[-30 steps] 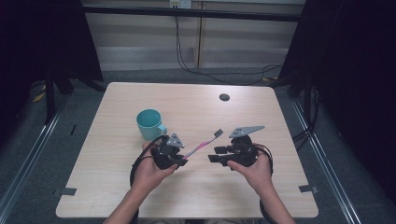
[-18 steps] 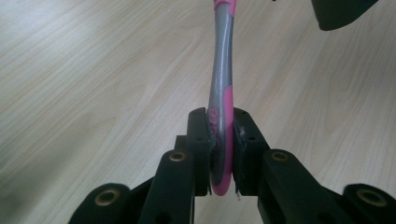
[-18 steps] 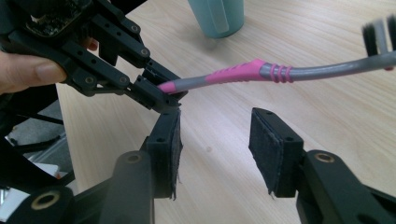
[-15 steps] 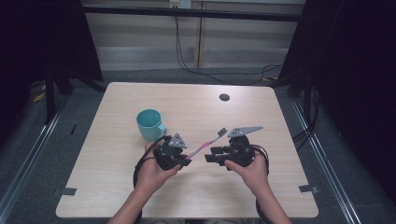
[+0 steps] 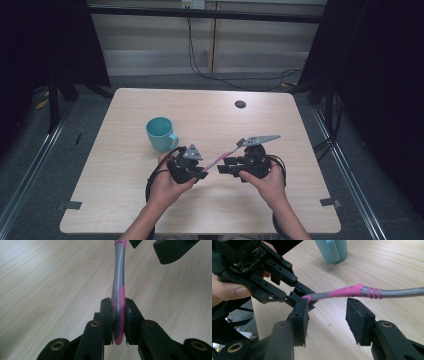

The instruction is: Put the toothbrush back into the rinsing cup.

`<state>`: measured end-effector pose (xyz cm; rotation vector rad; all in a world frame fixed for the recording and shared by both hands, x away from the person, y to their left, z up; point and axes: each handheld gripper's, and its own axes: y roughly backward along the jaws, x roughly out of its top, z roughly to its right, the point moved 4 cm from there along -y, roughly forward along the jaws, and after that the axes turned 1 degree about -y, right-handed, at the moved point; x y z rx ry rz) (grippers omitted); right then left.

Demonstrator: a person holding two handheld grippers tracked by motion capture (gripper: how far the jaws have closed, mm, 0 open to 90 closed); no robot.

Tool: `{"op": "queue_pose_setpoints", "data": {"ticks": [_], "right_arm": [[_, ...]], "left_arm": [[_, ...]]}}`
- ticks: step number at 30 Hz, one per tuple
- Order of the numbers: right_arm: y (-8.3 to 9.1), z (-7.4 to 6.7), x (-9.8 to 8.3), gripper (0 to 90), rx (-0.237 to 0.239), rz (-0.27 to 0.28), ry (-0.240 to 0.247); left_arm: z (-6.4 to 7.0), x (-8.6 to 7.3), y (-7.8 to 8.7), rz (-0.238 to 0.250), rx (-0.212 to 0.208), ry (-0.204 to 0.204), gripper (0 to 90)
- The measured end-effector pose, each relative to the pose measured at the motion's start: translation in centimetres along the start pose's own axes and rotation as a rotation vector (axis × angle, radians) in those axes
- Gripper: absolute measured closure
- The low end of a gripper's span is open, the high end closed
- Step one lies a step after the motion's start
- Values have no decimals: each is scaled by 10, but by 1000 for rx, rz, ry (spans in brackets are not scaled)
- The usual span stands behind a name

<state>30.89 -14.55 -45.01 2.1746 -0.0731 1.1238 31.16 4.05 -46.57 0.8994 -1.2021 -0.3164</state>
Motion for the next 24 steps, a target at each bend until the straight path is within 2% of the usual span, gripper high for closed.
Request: {"op": "queue_pose_setpoints", "data": {"ticks": [11, 13, 22, 24], "right_arm": [[0, 1, 2, 550, 13, 25, -34], [-1, 1, 3, 557, 13, 35, -32], [-3, 0, 5, 609, 19, 49, -45], [-3, 0, 5, 649, 24, 64, -53]], "left_arm": [[2, 2, -1, 26, -15, 8, 798], [4, 2, -2, 31, -26, 25, 797], [7, 1, -5, 28, -45, 48, 798], [9, 1, -8, 31, -79, 72, 799]]}}
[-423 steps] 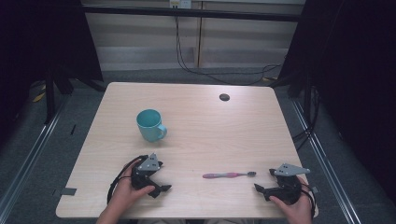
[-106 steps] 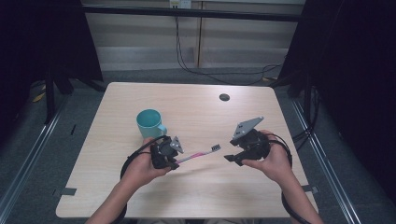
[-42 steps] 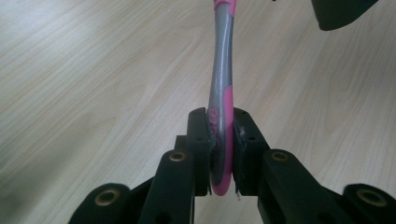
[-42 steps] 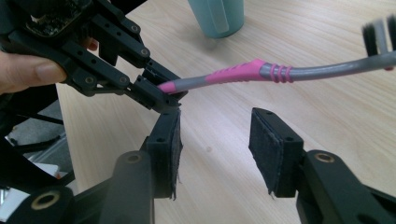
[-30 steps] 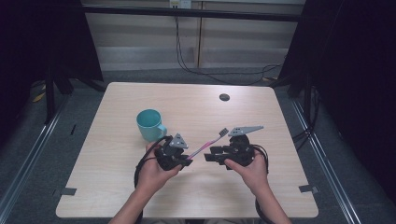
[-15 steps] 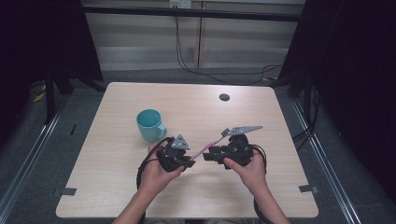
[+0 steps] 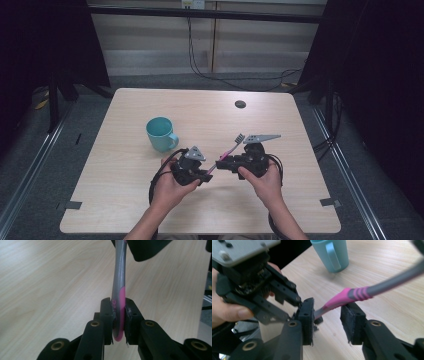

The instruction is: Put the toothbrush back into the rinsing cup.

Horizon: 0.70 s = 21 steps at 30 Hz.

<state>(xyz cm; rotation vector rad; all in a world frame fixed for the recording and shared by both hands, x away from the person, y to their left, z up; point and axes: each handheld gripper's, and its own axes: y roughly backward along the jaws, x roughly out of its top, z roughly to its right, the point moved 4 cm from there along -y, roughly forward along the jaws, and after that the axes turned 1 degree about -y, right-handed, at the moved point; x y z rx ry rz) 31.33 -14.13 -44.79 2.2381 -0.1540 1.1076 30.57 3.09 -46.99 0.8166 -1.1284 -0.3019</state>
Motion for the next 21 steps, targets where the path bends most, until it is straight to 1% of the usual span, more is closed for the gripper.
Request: {"op": "queue_pose_setpoints", "data": {"ticks": [2, 3, 4, 6, 7, 8, 9, 11, 12, 13, 14, 15, 16, 18, 19, 20, 21], "right_arm": [[0, 0, 0, 658, 6, 9, -4], [0, -1, 1, 677, 13, 16, -13], [0, -1, 2, 703, 12, 33, -8], [1, -1, 3, 749, 24, 51, -15], [1, -2, 4, 773, 46, 64, -24], [1, -2, 4, 773, 46, 64, -24], [1, -4, 5, 784, 60, 77, -25], [0, -8, 6, 790, 67, 76, -15], [0, -8, 6, 790, 67, 76, -15], [0, -9, 7, 792, 60, 72, -11], [0, -9, 8, 792, 64, 73, -14], [1, -9, 8, 793, 62, 76, -14], [1, -9, 8, 793, 62, 76, -14], [3, -8, 8, 792, 63, 80, -13], [4, -8, 8, 793, 44, 80, -1], [4, -8, 8, 793, 44, 80, -1], [5, -7, 8, 793, 33, 74, 8]], "left_arm": [[1, 0, -1, 0, -1, -3, 799], [1, 0, -2, -5, -2, -2, 801], [2, 0, -3, 3, -4, 7, 802], [3, 0, -4, 4, -8, 2, 803], [5, 1, -5, 6, -11, 6, 804], [5, 1, -5, 6, -11, 6, 804], [6, 2, -7, 8, -19, 4, 801], [8, 3, -9, 6, -25, 2, 796], [8, 3, -9, 6, -25, 2, 791], [10, 3, -10, 19, -28, 1, 788], [10, 3, -10, 19, -28, 1, 784], [10, 4, -10, 37, -44, -7, 772], [10, 4, -10, 37, -44, -7, 737], [7, 4, -8, 71, -54, -9, 694], [6, 4, -6, 70, -49, -10, 668], [6, 4, -6, 70, -49, -10, 652], [4, 5, -4, 79, -51, -10, 652]]}}
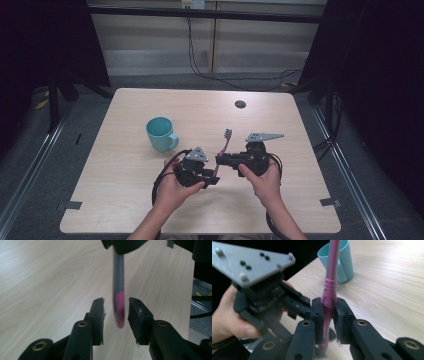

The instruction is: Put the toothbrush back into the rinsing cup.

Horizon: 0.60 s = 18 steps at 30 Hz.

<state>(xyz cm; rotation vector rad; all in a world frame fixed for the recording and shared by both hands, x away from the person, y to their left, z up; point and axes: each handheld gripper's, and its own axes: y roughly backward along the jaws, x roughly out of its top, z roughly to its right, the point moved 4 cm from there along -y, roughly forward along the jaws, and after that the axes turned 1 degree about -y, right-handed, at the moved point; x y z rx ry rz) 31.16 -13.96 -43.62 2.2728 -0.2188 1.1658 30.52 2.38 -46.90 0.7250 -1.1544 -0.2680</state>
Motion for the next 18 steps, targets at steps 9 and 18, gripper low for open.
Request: {"op": "queue_pose_setpoints", "data": {"ticks": [9, 18], "right_arm": [[8, 5, 0, 793, -45, -3, 22], [6, 4, -2, 793, -50, -29, 42]], "left_arm": [[-12, 5, 20, 52, 9, 24, 571], [-21, 25, 42, 101, 28, 26, 559]]}}
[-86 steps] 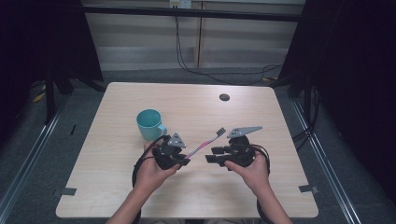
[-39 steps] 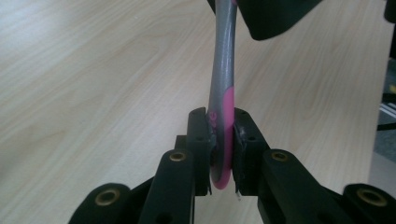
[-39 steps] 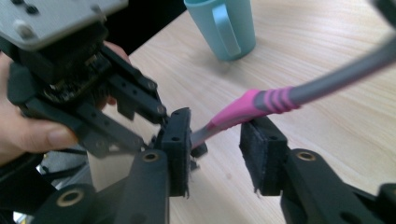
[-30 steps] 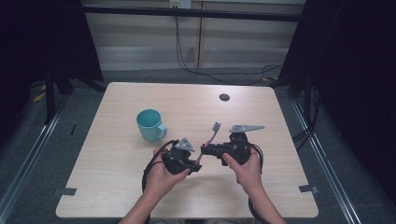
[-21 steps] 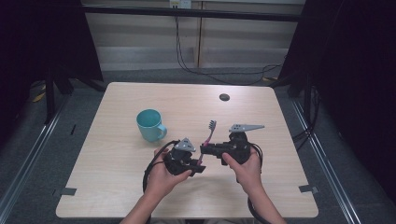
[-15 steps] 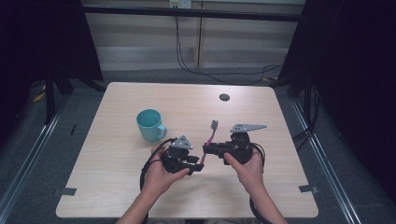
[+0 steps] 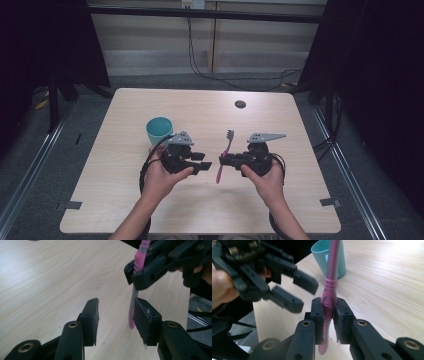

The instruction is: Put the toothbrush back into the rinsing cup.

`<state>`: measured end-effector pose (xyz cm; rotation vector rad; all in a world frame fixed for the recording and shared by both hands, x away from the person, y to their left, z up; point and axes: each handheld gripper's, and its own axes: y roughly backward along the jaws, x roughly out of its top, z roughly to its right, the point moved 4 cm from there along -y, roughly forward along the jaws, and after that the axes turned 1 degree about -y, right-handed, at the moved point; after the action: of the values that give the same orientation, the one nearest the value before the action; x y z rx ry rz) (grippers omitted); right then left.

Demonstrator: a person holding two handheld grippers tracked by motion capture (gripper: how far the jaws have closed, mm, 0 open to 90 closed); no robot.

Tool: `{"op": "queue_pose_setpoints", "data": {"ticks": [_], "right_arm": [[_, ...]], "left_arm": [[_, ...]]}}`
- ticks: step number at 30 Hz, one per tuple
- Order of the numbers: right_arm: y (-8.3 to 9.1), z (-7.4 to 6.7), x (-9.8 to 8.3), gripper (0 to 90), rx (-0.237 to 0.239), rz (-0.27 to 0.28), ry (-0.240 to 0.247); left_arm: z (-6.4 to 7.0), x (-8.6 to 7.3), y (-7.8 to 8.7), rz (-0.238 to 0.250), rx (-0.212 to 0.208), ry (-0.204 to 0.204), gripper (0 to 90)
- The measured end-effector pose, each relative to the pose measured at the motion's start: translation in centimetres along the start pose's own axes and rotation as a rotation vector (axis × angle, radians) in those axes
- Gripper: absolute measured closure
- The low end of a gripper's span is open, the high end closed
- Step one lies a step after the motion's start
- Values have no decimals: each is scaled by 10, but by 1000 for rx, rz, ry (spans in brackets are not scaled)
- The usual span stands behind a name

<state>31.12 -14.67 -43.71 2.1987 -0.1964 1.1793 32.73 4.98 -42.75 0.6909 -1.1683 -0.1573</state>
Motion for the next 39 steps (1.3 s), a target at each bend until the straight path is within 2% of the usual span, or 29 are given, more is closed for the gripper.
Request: {"op": "queue_pose_setpoints", "data": {"ticks": [11, 17, 22, 29, 34, 39], "right_arm": [[-6, -6, 3, 793, 12, -18, 19], [-10, -8, 2, 792, 18, -26, 23], [-11, -9, 2, 793, 23, -23, 19], [-14, -10, 2, 793, 28, -26, 22], [-17, -14, 3, 792, 36, -30, 27], [-20, -16, 4, 792, 44, -34, 31]], "left_arm": [[-1, 24, 11, 30, -2, -4, 576], [-1, 33, 10, 42, -18, 3, 589], [3, 41, 9, 82, -42, 7, 601], [8, 46, 7, 88, -58, 1, 613], [11, 47, 2, 93, -79, 13, 644], [11, 46, 0, 93, -80, 23, 683]]}}
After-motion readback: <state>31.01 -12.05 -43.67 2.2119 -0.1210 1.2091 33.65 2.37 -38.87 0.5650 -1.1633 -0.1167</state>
